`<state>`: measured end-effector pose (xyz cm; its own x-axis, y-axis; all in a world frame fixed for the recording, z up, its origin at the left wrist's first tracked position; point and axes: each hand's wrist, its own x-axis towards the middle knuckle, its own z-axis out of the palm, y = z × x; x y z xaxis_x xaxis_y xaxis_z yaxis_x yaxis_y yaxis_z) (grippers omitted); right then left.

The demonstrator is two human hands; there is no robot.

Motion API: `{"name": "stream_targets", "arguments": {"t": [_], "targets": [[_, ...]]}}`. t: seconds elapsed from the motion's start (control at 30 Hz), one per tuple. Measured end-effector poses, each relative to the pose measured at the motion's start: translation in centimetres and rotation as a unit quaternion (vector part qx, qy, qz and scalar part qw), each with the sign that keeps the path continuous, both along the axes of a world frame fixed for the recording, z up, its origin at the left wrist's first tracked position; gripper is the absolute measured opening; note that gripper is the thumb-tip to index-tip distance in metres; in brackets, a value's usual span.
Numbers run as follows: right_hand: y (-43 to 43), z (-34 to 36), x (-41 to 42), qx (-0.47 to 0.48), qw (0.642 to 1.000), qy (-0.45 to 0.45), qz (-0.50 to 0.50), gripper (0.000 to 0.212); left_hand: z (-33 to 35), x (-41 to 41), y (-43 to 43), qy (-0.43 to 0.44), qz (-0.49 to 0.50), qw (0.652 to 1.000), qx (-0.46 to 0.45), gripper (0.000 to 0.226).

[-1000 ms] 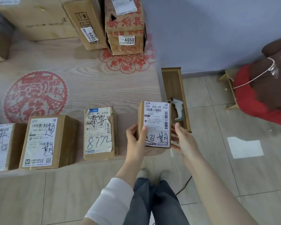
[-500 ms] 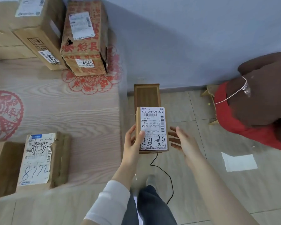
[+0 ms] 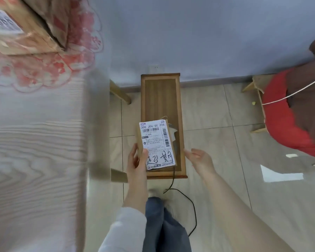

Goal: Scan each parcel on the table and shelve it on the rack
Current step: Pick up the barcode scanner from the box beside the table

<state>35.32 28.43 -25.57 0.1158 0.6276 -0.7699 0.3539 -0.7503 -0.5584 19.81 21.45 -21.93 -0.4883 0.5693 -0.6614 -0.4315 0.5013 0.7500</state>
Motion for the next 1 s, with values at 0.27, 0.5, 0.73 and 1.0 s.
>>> {"name": "stream_targets", "arguments": {"t": [0.27,0.5,0.73,1.0], "targets": [[3.0,-11.1,-3.4,0.044,0.991,-0.1,0.073,0.058,-8.5,-1.3,2.0,0.036,-0.005,0.999,-0.029,0.051],[3.5,-14.6,-4.7,0.058,0.987,-0.107,0.107,0.031,-10.0,-2.2,2.2,0.037,-0.015,0.999,-0.014,0.06],[3.3,-11.7,-2.3,0.03,0.987,-0.105,0.118,0.039,-6.8,-1.4,1.7,0.045,0.018,0.999,-0.013,0.038],[-2.0,3.0,3.4,0.028,0.987,-0.104,0.12,0.04,7.6,0.6,-0.6,0.002,-0.028,1.0,0.01,0.039]]}}
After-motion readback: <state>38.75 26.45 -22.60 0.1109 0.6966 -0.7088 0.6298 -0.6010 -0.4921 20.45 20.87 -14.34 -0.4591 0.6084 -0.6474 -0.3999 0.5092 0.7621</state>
